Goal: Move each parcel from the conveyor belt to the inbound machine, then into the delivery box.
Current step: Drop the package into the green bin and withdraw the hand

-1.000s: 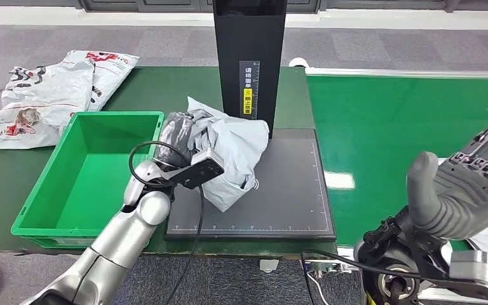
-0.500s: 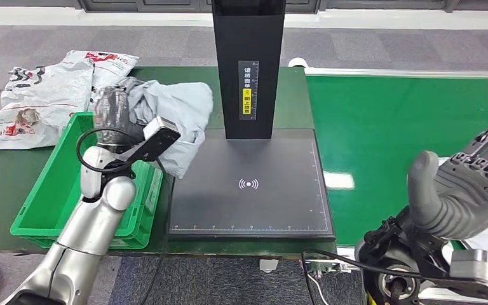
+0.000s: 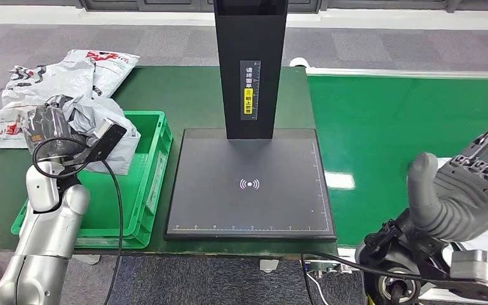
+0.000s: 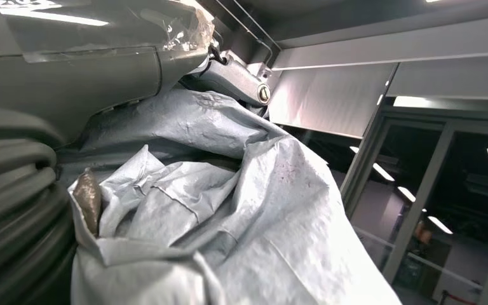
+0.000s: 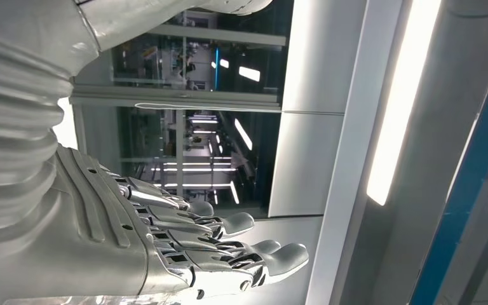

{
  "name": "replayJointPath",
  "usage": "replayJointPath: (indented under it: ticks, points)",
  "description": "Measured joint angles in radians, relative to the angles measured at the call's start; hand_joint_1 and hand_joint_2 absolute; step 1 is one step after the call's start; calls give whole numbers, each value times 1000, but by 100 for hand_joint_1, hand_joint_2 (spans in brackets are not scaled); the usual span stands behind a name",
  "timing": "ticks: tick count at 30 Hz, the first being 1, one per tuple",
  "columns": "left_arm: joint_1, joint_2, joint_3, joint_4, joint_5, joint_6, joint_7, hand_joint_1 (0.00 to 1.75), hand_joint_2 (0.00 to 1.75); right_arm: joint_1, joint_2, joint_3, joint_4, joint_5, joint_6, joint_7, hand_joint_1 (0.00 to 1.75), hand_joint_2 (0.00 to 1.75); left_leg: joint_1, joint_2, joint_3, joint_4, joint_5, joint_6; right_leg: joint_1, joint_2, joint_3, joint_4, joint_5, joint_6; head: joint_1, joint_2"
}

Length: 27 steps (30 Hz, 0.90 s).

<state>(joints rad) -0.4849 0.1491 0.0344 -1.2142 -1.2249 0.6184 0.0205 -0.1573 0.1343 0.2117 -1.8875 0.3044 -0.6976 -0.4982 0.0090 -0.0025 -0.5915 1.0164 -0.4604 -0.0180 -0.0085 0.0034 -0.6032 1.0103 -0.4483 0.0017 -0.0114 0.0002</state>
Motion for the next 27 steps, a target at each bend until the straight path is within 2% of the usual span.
replayJointPath:
  ticks: [13, 18, 19, 22, 23, 27]
  points:
    - [10, 4, 20, 15, -5, 0, 0, 175, 175, 1, 0, 0, 0, 0, 0, 0, 0, 175, 0, 0, 0, 0, 0, 0, 0, 0, 0, 0, 0, 0, 0, 0]
    - [26, 6, 34, 16, -62, 0, 39, 175, 175, 1, 0, 0, 0, 0, 0, 0, 0, 175, 0, 1, 0, 0, 0, 0, 0, 1, 0, 0, 0, 0, 0, 0]
    - [34, 6, 41, 16, -73, 0, 46, 143, 175, 1, 0, 0, 0, 0, 0, 0, 0, 175, 0, 1, 0, 0, 0, 0, 0, 1, 0, 0, 0, 0, 0, 0]
    - [57, 7, 62, 16, -96, 0, 57, 12, 175, 1, 0, 0, 0, 1, 0, 1, 0, 175, 0, 1, 0, 0, 0, 0, 0, 1, 0, 0, 0, 0, 0, 0]
    - [65, 8, 71, 15, -103, -1, 59, 0, 175, 1, 0, 0, 0, 1, 0, 2, 0, 175, 0, 1, 0, 0, 0, 0, 0, 1, 0, 0, 0, 0, 0, 0]
    - [95, 9, 99, 8, -145, -21, 62, 0, 175, 1, 0, 0, 0, -2, 0, 11, 0, 175, 0, 0, 0, 0, 0, 0, 0, 0, 0, 0, 0, 0, 0, 0]
